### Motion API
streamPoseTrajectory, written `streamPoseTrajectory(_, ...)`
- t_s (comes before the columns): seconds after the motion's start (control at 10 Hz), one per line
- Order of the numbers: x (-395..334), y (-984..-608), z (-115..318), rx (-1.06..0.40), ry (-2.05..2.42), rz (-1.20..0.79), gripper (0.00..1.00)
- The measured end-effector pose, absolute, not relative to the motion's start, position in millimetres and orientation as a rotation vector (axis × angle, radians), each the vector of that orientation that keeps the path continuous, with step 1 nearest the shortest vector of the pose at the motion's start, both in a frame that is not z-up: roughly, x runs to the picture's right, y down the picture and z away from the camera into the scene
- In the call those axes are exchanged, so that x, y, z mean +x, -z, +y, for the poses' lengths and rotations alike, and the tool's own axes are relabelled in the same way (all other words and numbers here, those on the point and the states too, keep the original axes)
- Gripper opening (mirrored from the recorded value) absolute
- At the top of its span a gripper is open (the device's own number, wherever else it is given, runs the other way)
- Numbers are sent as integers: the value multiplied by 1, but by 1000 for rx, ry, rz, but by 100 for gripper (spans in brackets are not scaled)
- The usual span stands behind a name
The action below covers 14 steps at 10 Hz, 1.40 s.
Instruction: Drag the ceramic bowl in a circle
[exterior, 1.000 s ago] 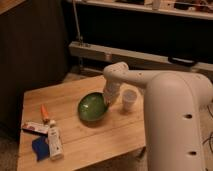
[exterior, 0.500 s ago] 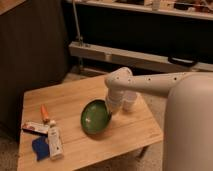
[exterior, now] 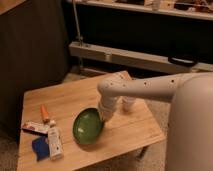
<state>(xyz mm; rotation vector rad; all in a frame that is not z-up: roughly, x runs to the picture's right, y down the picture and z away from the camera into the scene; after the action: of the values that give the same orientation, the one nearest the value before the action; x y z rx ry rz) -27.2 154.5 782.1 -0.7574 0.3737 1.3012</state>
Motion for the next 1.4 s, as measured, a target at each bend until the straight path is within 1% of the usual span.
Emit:
streamPoseTrajectory(0.4,-83,-794,133,-797,-1240,301,0)
streamPoseTrajectory(0.7,-114,-820,92,-840,-1214,242,0)
streamPoseTrajectory(0.9,-112,-849,74,-846,-1217,260,0)
streamPoseTrajectory(1.1,-103,-873,69,-844,-1237,299,0)
streamPoseTrajectory(1.2,-88,-890,71,-839,-1268,339,0)
streamPoseTrajectory(1.4,-59,-894,72,-825,-1331,376,0)
